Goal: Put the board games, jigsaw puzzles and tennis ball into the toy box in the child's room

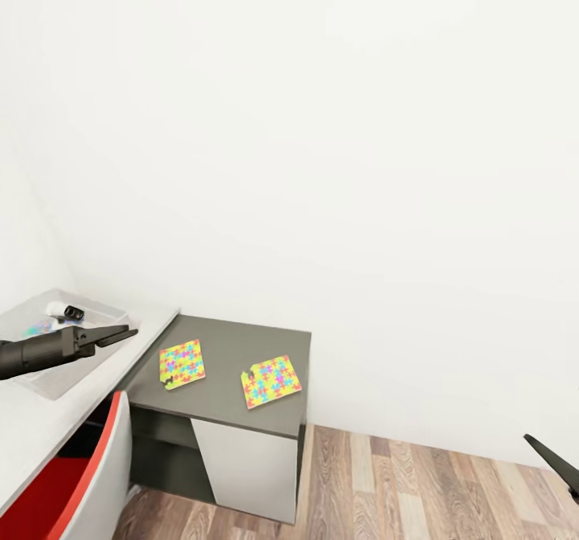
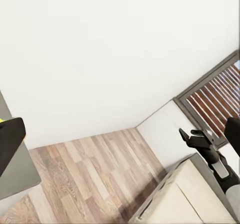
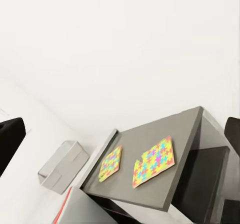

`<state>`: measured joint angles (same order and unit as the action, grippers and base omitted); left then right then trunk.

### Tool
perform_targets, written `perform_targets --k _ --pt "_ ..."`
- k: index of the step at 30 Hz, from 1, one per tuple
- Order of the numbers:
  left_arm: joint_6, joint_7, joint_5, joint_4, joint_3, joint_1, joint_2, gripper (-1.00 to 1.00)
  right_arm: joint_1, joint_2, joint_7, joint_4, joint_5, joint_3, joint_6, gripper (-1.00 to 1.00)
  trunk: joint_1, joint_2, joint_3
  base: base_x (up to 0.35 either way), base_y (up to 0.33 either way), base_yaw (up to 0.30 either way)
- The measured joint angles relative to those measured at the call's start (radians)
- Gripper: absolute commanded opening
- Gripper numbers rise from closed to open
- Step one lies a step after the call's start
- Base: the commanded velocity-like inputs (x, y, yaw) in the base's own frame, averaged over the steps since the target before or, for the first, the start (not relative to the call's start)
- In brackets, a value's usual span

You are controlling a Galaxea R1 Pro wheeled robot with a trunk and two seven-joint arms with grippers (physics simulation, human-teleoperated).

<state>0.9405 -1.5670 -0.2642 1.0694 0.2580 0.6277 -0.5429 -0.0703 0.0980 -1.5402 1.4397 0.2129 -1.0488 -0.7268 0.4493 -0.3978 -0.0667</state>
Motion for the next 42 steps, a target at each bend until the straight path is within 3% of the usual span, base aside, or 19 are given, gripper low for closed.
perform_targets --k 10,20,26,32,35,42 --pt "-0.001 0.0 0.0 0.0 -0.001 -0.001 0.0 1.0 -0.001 -0.001 0.051 -0.001 -0.001 0.006 0.001 1.0 0.0 0.0 0.007 0.0 -0.008 -0.112" --pt "-0.002 0.0 0.001 0.0 -0.002 -0.001 0.0 1.0 -0.001 -0.001 0.061 0.001 -0.002 0.011 -0.001 1.0 0.0 0.0 0.008 0.0 0.0 -0.006" --pt "-0.002 0.0 0.002 0.0 -0.003 -0.001 0.011 1.0 -0.001 -0.002 0.09 0.009 -0.003 0.014 0.001 1.0 0.0 0.0 0.008 0.0 0.0 0.0" --pt "-0.002 0.0 0.007 0.0 -0.003 -0.001 0.035 1.0 -0.002 -0.003 0.172 0.015 -0.007 0.059 -0.006 1.0 0.0 0.0 0.008 0.001 -0.03 0.0" --pt "-0.002 0.0 0.008 -0.001 -0.003 -0.001 0.041 1.0 -0.001 -0.003 0.252 0.016 -0.009 0.089 -0.012 1.0 0.0 0.0 0.008 0.038 -0.18 0.0" --pt "-0.002 0.0 0.01 0.0 -0.002 -0.001 0.044 1.0 0.0 -0.002 0.341 0.011 0.001 0.111 -0.02 1.0 0.0 0.0 0.008 0.046 -0.17 0.0"
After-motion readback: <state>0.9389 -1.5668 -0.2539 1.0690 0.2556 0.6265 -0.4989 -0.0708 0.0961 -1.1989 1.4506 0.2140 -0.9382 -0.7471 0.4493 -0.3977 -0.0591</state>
